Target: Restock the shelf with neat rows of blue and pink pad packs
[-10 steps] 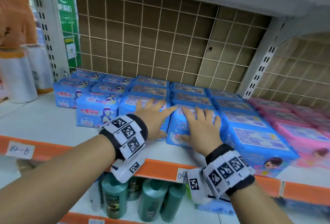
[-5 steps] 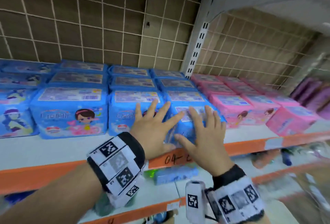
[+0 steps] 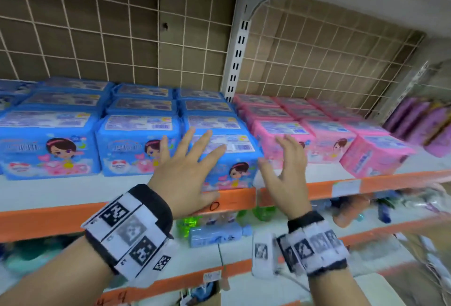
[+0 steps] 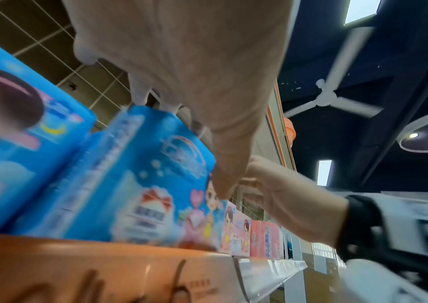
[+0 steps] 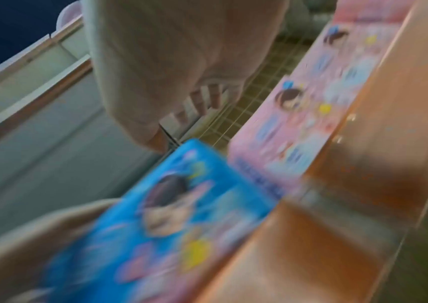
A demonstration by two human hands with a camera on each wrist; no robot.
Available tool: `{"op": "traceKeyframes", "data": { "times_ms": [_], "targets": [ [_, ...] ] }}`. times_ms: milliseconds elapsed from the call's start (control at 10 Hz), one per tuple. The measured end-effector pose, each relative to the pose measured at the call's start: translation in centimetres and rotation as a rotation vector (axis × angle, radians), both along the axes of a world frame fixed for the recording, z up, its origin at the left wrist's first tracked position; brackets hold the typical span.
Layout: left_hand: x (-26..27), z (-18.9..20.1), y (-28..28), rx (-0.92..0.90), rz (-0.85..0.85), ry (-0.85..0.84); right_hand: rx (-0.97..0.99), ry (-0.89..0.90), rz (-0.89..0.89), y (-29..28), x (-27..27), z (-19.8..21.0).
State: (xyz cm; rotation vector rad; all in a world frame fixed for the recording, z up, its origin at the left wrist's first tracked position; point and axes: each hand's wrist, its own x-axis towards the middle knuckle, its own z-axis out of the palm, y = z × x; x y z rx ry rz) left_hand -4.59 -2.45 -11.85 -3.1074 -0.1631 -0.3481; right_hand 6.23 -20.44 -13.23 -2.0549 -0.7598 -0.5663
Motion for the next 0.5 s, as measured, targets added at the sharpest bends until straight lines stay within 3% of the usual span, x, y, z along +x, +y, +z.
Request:
{"op": "traceKeyframes", "data": {
  "times_ms": [100,200,400,500],
  "targets": [
    [1.4,-0.2,-3.3,0.036,0.048,0.015,-0.335,0.159,-0.064,-1.9,4.0,-0.5],
    [2.3,-0.4,-5.1,0.045,0.169,0.030,-0.406,0.167,0.097,-2.5,6.3,-1.4],
    [2.1,0.2,-8.3,-0.014,0.321,0.024,-0.301,0.292,0.309,-4.7,6.5,-0.6],
    [0.0,-1.1,-10.4,-0.120,0.351,-0.035,0.076,0.267,0.400,-7.6,5.3,0.6]
  ]
}}
